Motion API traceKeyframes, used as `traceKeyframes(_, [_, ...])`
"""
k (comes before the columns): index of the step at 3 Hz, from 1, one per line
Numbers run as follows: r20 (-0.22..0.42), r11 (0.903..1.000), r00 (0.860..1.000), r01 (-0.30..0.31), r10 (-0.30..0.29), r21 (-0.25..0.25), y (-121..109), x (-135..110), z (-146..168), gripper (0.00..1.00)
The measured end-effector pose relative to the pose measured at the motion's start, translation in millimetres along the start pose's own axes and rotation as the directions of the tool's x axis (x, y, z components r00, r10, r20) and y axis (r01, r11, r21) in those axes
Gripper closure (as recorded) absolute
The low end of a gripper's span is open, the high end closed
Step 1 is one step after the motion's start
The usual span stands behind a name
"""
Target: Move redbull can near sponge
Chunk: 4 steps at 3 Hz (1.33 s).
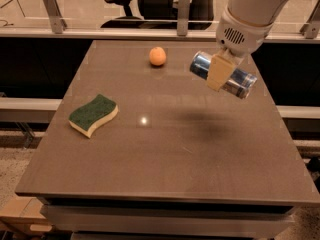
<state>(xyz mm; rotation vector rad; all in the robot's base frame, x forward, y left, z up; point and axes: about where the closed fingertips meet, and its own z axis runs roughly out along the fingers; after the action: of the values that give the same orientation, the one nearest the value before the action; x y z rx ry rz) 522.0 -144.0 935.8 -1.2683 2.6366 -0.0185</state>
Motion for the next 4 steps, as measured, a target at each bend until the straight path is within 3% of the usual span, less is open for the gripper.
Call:
traceKeyframes(1, [0.014, 0.9999, 1.000, -0.016, 0.016, -0.005, -3.4, 3.0, -0.1, 1.00])
traceKeyframes(2, [-0.006, 0.9990, 1.000, -0.026, 0.026, -0.035, 7.3, -0.9, 11.7, 1.00])
traceKeyframes(3, [-0.015, 0.9961, 1.000, -0.028, 0.027, -0.083, 25.6, -11.7, 27.4, 1.00])
traceKeyframes(4, [0.002, 0.9900, 1.000, 0.013, -0.013, -0.140, 57.5, -30.6, 37.7, 1.00])
